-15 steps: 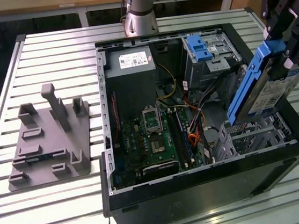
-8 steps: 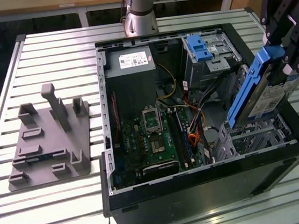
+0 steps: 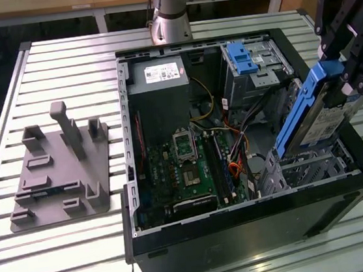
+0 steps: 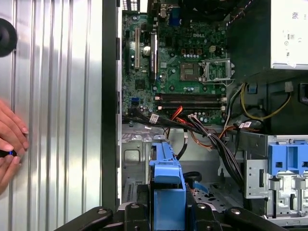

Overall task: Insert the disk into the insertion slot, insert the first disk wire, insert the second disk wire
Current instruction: 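Insert the disk into the insertion slot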

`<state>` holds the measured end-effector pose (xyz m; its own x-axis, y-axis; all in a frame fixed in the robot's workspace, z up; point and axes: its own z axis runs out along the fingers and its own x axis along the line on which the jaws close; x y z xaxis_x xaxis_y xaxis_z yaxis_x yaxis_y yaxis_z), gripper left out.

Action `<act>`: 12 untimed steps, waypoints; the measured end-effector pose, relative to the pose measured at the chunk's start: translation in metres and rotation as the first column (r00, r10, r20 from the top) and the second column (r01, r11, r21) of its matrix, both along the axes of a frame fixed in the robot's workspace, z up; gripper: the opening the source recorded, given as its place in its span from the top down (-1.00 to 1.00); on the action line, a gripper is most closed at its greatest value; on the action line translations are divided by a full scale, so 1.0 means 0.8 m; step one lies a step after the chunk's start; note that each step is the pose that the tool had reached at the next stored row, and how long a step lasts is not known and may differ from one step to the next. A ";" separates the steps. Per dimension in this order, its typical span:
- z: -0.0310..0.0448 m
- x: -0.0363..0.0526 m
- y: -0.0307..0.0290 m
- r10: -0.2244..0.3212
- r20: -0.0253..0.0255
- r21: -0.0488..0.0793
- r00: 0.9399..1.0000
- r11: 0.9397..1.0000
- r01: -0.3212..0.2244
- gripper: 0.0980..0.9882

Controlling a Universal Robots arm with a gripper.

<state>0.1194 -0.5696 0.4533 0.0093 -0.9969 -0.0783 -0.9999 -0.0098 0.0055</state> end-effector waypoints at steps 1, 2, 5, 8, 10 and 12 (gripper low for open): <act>-0.0008 0.000 0.0000 0.000 0.000 0.000 1.000 1.000 0.000 0.40; -0.0017 0.000 0.0000 0.000 0.000 0.000 1.000 1.000 0.000 0.40; -0.0042 0.000 0.0000 0.000 0.000 0.000 1.000 1.000 0.000 0.40; -0.0067 0.000 0.0000 0.000 -0.001 0.000 1.000 1.000 0.000 0.40; -0.0086 0.000 0.0000 0.000 -0.001 0.000 1.000 1.000 0.000 0.40; -0.0104 0.000 0.0000 0.000 -0.001 0.000 1.000 1.000 0.000 0.40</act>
<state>0.1197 -0.5696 0.4449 0.0092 -0.9969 -0.0785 -0.9999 -0.0098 0.0068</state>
